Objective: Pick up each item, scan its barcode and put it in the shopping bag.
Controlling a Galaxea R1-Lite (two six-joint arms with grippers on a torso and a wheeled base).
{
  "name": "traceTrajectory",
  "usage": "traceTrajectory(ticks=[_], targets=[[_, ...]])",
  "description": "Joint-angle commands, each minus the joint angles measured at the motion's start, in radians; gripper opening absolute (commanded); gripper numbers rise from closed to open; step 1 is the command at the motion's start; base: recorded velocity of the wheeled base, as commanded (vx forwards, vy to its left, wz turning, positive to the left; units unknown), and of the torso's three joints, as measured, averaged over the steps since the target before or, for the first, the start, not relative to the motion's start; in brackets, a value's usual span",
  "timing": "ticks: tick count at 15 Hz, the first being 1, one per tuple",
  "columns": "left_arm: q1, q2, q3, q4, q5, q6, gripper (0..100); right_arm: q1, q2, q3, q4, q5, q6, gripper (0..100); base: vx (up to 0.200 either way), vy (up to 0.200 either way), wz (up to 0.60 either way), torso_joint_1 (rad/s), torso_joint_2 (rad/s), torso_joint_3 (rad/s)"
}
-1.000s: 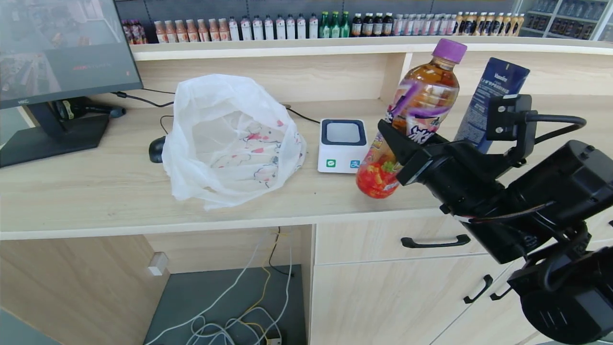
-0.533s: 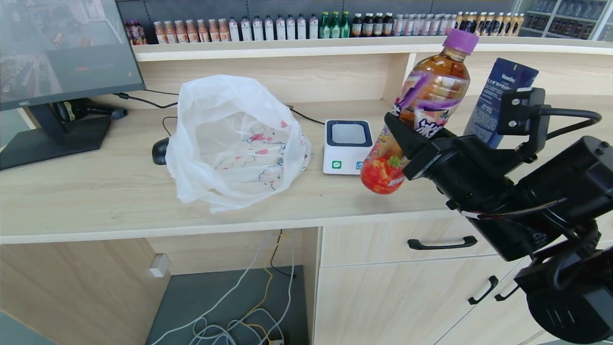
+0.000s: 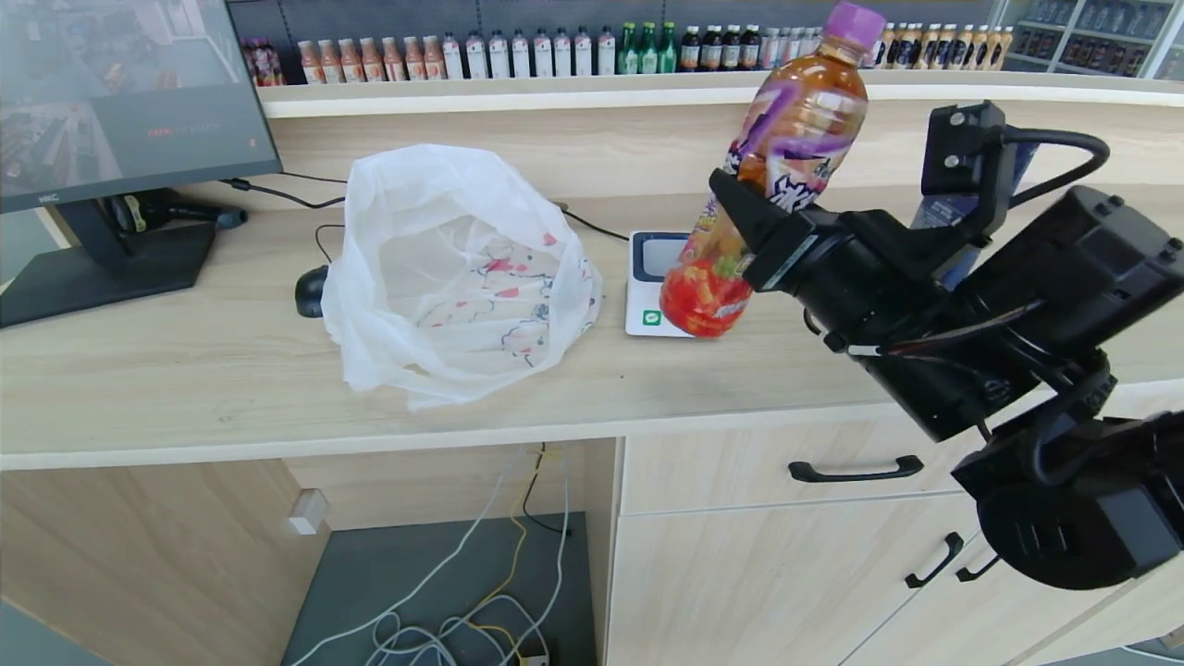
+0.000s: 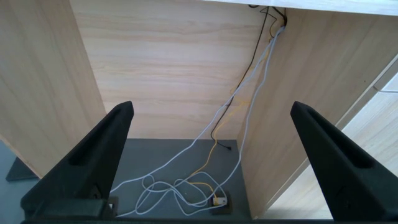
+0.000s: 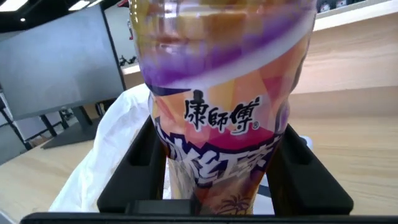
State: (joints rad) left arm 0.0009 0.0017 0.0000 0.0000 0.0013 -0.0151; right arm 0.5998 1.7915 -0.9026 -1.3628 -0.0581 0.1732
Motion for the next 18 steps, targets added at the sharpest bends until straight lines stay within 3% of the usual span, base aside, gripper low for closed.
traceTrajectory(ticks=[1,6,15,18], targets=[[0.001,0.000,0.000,0.000,0.000,0.000,100,0.015,0.017,-0.160,0.139,-0.025,0.072,0,0.000,0.000,0.00,0.000,0.00,0.000],[0.001,0.000,0.000,0.000,0.000,0.000,100,0.014,0.128,-0.358,0.221,-0.080,0.233,0,0.000,0.000,0.00,0.000,0.00,0.000],[0.001,0.000,0.000,0.000,0.000,0.000,100,0.006,0.221,-0.549,0.383,-0.206,0.552,0,0.000,0.000,0.00,0.000,0.00,0.000],[0.001,0.000,0.000,0.000,0.000,0.000,100,-0.009,0.226,-0.553,0.429,-0.255,0.672,0,0.000,0.000,0.00,0.000,0.00,0.000]])
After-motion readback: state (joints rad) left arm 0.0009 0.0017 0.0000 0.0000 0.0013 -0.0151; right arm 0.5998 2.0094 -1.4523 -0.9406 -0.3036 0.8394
